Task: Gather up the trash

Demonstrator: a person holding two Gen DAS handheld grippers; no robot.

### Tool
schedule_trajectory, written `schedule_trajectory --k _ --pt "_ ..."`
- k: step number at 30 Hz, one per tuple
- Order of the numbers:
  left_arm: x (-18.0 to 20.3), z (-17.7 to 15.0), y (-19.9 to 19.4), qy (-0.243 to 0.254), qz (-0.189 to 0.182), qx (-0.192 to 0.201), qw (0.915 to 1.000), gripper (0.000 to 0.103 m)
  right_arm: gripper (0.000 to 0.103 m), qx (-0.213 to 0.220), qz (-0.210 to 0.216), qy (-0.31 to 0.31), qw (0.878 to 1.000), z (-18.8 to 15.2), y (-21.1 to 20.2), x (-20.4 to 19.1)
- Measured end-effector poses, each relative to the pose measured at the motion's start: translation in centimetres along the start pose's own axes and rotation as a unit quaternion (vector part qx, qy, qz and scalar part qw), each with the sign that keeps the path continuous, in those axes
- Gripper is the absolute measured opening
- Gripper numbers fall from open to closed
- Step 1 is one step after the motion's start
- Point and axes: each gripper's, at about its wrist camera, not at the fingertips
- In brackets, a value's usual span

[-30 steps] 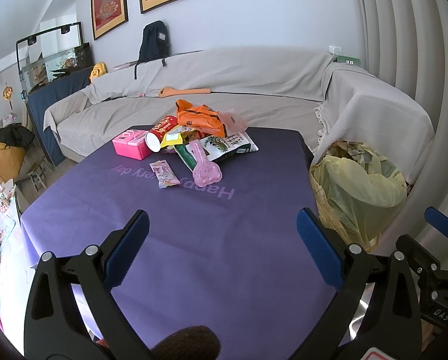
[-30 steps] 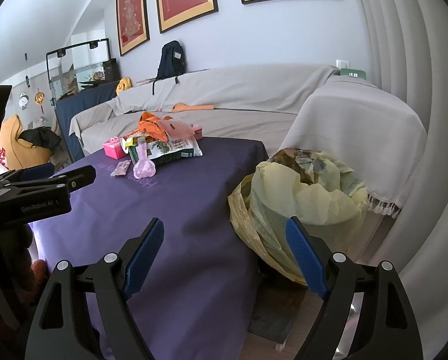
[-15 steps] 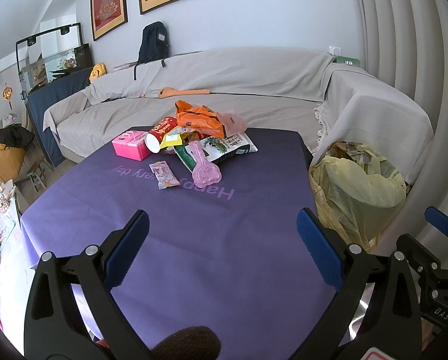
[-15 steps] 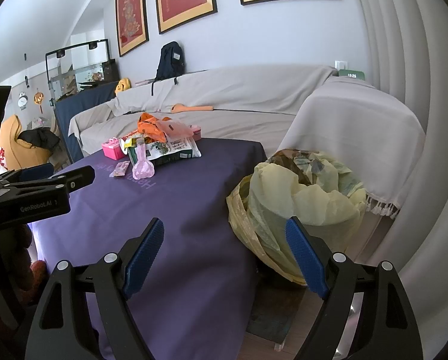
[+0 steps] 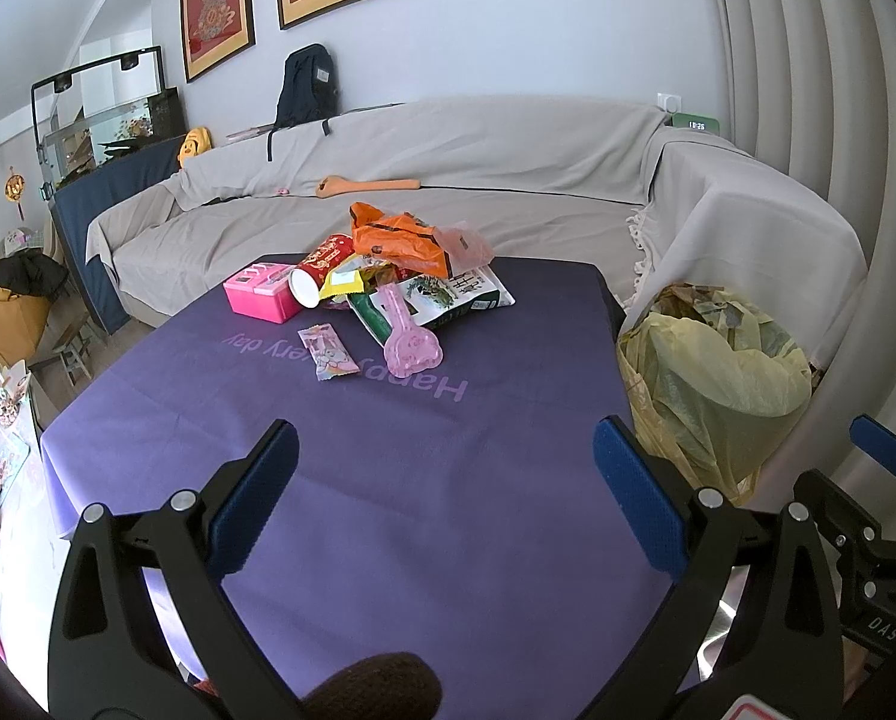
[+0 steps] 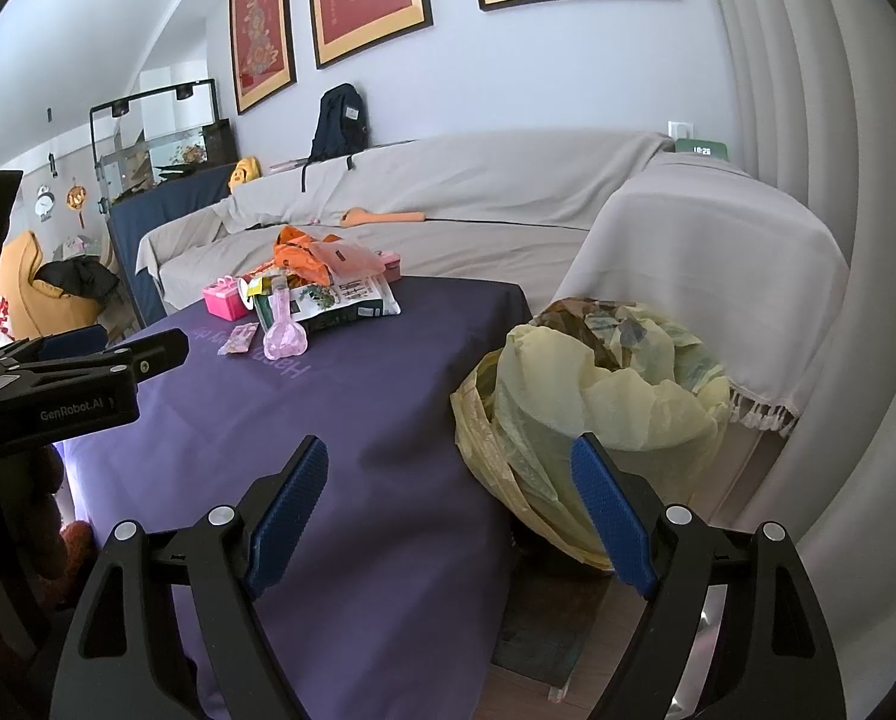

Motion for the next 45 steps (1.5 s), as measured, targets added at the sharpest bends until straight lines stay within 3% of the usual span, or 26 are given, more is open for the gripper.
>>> schedule_trajectory --k 29,37,40,45 --pt "-0.6 1.2 0.5 -0.007 -0.012 -0.003 0.9999 0.094 0.080 -0.005 -0.011 -0.010 1.000 0.6 0.5 0.3" --pt "-2.8 2.9 4.7 0.000 -0.041 -0.022 0.9989 0.094 0.080 -0.021 -0.019 -0.025 0.999 2.9 4.2 -0.5" --pt "-4.6 3.7 6.9 -0.004 -0.031 -0.018 0.9994 0.094 0.080 -0.027 -0.026 -0.046 0.998 4.1 6.5 -1.5" --pt "-9.4 4.7 10.8 -0.051 -0.015 -0.029 0.9982 0.094 0.080 -0.047 -0.027 -0.070 0.996 6.2 10.9 -3.4"
Point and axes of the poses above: each gripper's, at about its wrist camera, not at the fingertips, and y roughly the way its jaws point, x to its right, z to its top, and after that the axes turned 3 degrees about y, right-handed
